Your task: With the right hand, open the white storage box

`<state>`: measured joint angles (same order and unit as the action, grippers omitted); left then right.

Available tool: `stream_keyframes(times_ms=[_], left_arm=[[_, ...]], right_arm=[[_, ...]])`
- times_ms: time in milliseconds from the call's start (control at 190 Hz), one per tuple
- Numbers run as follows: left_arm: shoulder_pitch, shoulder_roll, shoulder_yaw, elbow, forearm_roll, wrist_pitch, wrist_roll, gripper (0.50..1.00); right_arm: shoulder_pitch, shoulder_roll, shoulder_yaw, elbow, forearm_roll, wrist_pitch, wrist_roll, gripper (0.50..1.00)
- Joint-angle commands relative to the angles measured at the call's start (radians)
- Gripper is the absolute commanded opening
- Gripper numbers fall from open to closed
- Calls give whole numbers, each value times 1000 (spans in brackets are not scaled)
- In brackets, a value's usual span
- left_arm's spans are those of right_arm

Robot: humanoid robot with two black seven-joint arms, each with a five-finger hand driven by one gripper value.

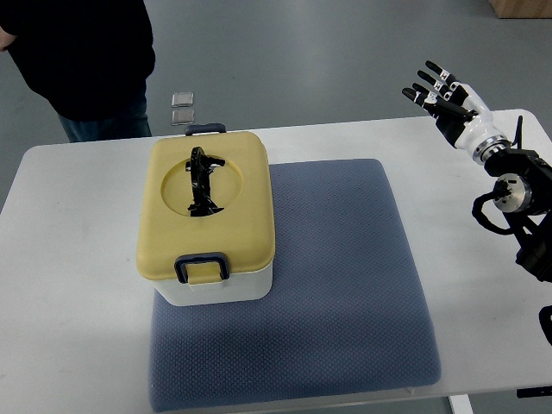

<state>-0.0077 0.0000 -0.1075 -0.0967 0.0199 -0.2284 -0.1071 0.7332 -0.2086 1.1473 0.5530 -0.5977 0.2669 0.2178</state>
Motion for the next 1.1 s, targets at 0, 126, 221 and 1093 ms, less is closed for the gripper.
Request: stream_keyframes(times_ms=[0, 126, 221, 1093], left_arm=[[0, 0, -3, 0, 0, 0, 0, 1000], [0, 0, -18, -3, -2, 1, 0, 1000], [0, 0, -9, -3, 2, 1, -6, 1000], [2, 0, -8, 6, 2, 1, -3, 1000]], right_arm=[[0, 0, 0, -1, -1, 0, 0, 928], [0, 0, 0, 1, -1, 0, 0, 928], [0, 0, 0, 1, -1, 0, 0, 928], [-11, 17, -17, 1, -1, 26, 0, 928]])
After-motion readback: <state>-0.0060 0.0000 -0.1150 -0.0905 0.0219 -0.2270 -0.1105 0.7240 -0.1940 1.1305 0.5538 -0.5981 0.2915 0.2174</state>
